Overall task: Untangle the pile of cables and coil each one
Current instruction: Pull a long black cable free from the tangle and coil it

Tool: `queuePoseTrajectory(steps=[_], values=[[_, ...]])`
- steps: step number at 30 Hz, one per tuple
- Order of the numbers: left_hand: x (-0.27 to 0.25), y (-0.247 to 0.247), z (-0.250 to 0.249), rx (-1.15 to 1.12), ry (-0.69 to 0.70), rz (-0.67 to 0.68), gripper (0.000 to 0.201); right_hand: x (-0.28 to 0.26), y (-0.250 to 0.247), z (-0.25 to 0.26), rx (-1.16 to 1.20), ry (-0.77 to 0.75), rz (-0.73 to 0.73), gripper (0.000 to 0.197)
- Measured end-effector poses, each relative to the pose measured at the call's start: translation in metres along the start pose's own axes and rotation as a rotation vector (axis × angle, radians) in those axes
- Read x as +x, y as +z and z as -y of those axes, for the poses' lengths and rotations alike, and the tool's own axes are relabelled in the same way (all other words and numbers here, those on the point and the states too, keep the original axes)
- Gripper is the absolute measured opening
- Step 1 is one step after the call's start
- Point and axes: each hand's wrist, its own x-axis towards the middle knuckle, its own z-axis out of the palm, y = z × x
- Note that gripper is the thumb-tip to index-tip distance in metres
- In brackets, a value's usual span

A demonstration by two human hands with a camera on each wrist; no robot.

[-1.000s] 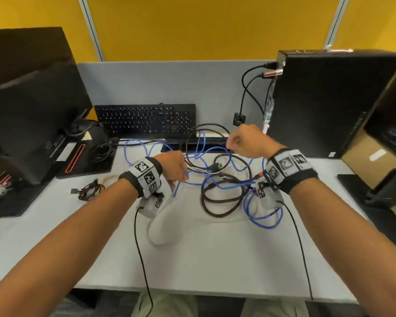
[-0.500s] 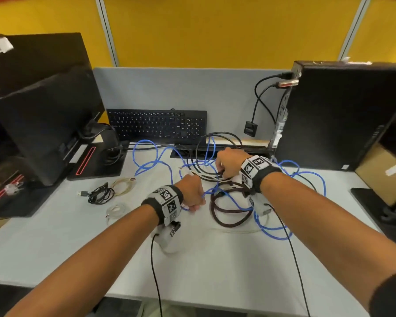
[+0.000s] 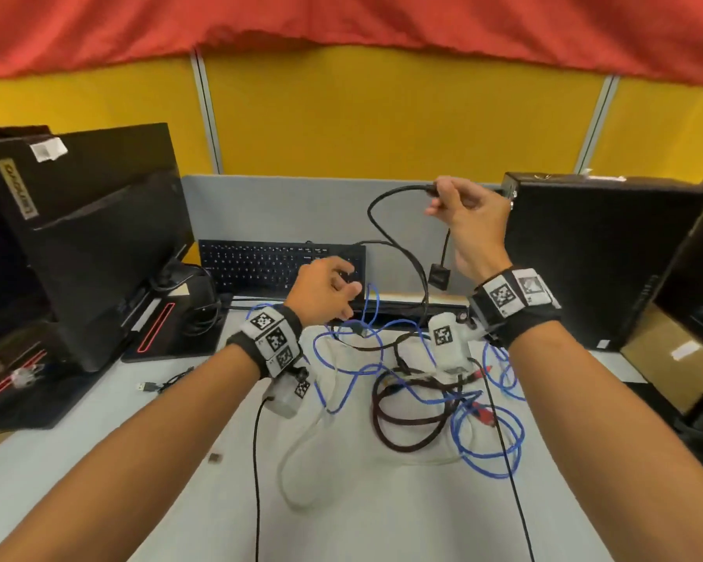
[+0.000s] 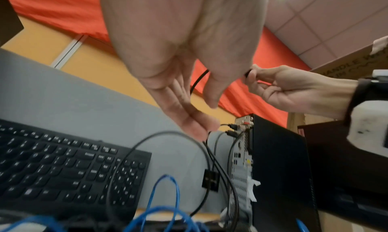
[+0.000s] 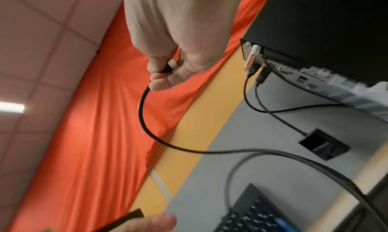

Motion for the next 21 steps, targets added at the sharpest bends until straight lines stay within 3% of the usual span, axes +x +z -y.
queuePoseTrajectory(steps=[3, 5, 11, 16, 18, 21], values=[[0.021, -0.018, -0.019, -0.115, 0.018, -0.150, 0.028, 0.009, 0.007, 0.031, 0.171, -0.047, 0.042, 0.010], [0.034, -0.026, -0.033, -0.178, 0.003, -0.159, 0.033, 0.016, 0.012, 0.051, 0.175, -0.090, 0.092, 0.009], [0.061, -0.043, -0.080, -0.510, 0.055, 0.013, 0.039, 0.041, 0.028, 0.086, -0.065, -0.110, 0.280, 0.018], [0.079, -0.056, -0.119, -0.801, -0.116, 0.072, 0.072, 0.057, 0.024, 0.088, -0.241, -0.053, 0.422, 0.025], [0.084, -0.058, -0.130, -0.800, -0.152, 0.078, 0.064, 0.059, 0.017, 0.084, -0.332, -0.018, 0.522, 0.029], [0.086, -0.057, -0.144, -0.752, -0.142, 0.110, 0.022, 0.054, 0.007, 0.072, -0.448, 0.074, 0.682, 0.031]])
